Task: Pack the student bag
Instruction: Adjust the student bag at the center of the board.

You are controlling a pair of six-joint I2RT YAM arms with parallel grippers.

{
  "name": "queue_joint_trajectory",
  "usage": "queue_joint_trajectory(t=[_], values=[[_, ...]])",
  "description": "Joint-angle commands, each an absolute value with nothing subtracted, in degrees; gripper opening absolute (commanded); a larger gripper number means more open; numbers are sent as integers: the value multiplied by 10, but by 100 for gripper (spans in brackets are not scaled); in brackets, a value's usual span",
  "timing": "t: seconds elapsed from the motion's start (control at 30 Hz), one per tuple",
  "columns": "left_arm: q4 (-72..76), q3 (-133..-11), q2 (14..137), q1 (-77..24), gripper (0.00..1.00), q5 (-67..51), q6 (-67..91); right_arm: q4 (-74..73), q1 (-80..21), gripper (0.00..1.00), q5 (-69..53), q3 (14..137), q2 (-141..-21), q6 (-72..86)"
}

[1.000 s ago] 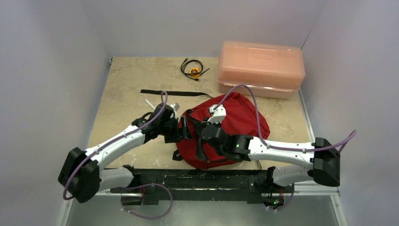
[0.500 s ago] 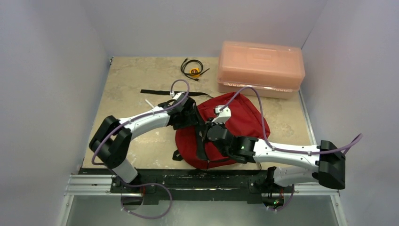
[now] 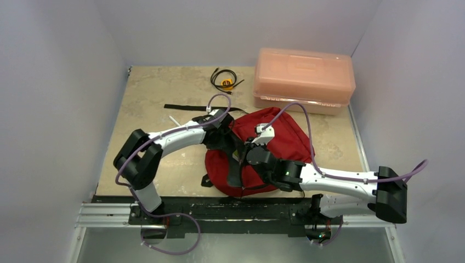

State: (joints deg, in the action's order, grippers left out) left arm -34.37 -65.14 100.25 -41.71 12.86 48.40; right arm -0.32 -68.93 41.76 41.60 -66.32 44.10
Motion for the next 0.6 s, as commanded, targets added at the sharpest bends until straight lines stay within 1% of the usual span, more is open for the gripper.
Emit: queue_joint_trajectory(t=[0.0, 0.07, 0.17, 0.23, 0.3, 0.33, 0.47, 0.5, 0.57], values=[[-323, -650, 880, -418, 0, 78, 366, 19, -681, 0, 430, 410, -655, 426], [-293, -609, 817, -408, 0, 46, 341, 23, -678, 0, 412, 416, -660, 400], [-180, -503, 718, -369, 0, -102, 333, 40, -673, 0, 353, 427, -675, 350], [-95, -437, 672, -329, 0, -195, 356, 24, -668, 0, 317, 449, -695, 335], [-52, -398, 648, -316, 0, -228, 364, 13, -666, 0, 269, 469, -714, 324], [-47, -388, 643, -314, 0, -228, 364, 8, -665, 2, 235, 484, -724, 321], [-15, -360, 645, -302, 0, -251, 362, -24, -665, 21, 145, 535, -773, 316], [-10, -352, 645, -297, 0, -257, 362, -32, -664, 23, 118, 547, -786, 316], [21, -338, 642, -284, 0, -265, 360, -50, -662, 23, 54, 570, -816, 316]])
